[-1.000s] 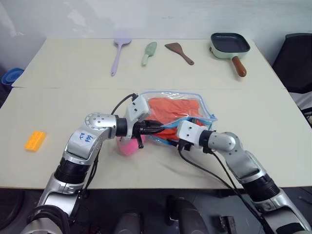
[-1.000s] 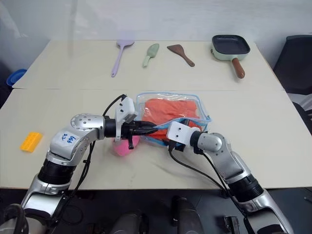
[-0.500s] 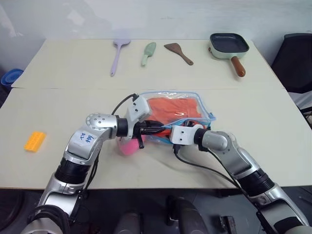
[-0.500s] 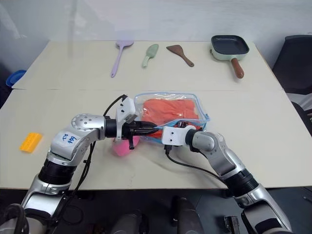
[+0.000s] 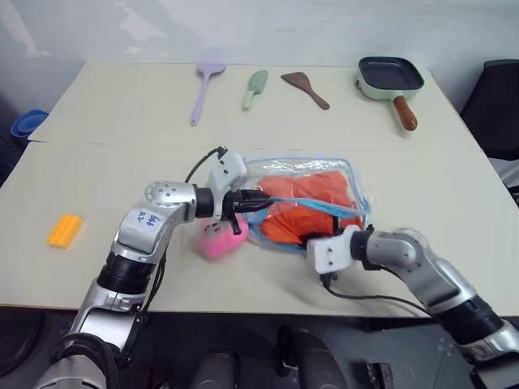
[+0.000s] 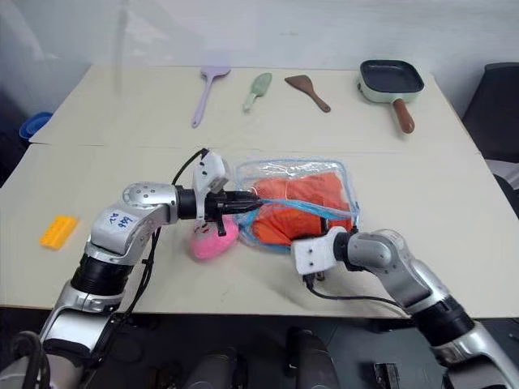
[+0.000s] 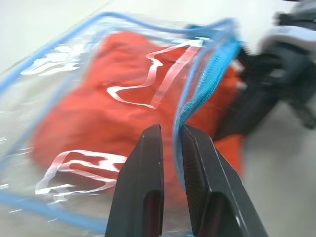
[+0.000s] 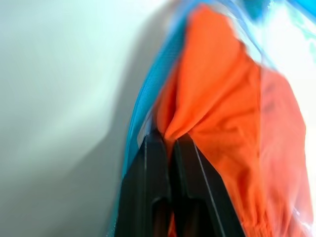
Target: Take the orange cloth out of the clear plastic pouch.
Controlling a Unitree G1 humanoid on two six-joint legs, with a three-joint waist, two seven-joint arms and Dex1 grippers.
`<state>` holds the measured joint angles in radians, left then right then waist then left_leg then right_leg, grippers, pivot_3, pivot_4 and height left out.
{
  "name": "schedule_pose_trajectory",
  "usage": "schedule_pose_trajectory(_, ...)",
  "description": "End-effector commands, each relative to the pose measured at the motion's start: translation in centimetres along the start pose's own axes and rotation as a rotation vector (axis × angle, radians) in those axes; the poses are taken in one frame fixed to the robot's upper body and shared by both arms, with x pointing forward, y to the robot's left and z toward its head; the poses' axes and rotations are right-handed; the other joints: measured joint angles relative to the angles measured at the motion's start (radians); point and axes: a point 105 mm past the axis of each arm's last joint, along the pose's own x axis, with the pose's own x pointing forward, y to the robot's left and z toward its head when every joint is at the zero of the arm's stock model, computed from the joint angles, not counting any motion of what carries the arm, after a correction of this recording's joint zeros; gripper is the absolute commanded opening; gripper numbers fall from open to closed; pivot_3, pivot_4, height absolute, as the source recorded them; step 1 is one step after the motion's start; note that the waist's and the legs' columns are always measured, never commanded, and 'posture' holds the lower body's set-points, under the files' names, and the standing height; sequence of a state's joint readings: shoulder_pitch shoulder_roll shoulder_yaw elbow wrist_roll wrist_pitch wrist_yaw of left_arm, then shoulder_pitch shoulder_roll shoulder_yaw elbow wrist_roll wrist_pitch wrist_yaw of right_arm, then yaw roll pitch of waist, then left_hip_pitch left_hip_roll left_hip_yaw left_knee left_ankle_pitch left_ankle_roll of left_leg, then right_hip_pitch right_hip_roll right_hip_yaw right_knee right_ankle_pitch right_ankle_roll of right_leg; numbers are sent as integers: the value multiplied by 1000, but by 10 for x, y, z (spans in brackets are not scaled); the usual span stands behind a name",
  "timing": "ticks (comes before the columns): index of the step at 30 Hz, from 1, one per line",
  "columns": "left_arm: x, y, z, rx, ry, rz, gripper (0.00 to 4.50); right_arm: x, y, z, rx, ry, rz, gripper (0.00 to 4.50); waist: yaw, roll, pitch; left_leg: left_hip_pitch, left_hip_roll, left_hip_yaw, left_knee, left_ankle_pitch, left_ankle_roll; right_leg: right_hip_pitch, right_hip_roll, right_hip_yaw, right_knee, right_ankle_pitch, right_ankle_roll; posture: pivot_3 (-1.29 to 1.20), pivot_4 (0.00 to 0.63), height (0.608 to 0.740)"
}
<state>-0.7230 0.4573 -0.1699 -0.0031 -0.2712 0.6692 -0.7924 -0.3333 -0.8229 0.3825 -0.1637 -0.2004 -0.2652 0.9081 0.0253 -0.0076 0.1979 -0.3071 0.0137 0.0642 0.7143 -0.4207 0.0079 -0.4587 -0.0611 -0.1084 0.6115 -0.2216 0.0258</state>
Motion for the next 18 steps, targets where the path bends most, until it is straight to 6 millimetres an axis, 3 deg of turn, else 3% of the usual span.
schedule_pose_trajectory(1, -2, 21, 14, 23, -43, 106, 640, -4, 36, 15, -30, -77, 185, 37, -1, 0, 0, 0, 0, 0, 0, 0, 0, 0, 0, 0, 0, 0, 0, 0, 150, 740)
schedule_pose_trajectory(4, 2, 31, 18, 30, -58, 153, 640, -13, 43, 15, -45, -71, 244, 37, -1, 0, 0, 0, 0, 0, 0, 0, 0, 0, 0, 0, 0, 0, 0, 0, 150, 740)
schedule_pose_trajectory(6, 7, 26, 27, 30, -91, 116, 640, -16, 45, 12, -10, -53, 253, 37, 0, 0, 0, 0, 0, 0, 0, 0, 0, 0, 0, 0, 0, 0, 0, 0, 150, 740)
schedule_pose_trajectory(10, 14, -3, 39, 61, -143, -41, 640, -12, 36, 6, 24, -20, 203, 37, 1, 0, 0, 0, 0, 0, 1, 0, 0, 0, 0, -1, 0, 0, 0, 0, 150, 740)
schedule_pose_trajectory(14, 12, -43, 47, 59, -172, -263, 640, -1, 15, -9, 71, 46, 103, 37, -6, 0, 0, 3, 1, 0, 1, 0, 0, 3, 0, -1, 0, 0, 0, 0, 150, 740)
schedule_pose_trajectory(18, -1, -58, 51, 66, -164, -370, 640, 8, -4, -20, 178, 87, -8, 37, -14, 0, 0, 8, 1, 1, 1, 0, -2, 7, 1, 1, -2, 0, -1, 0, 150, 740)
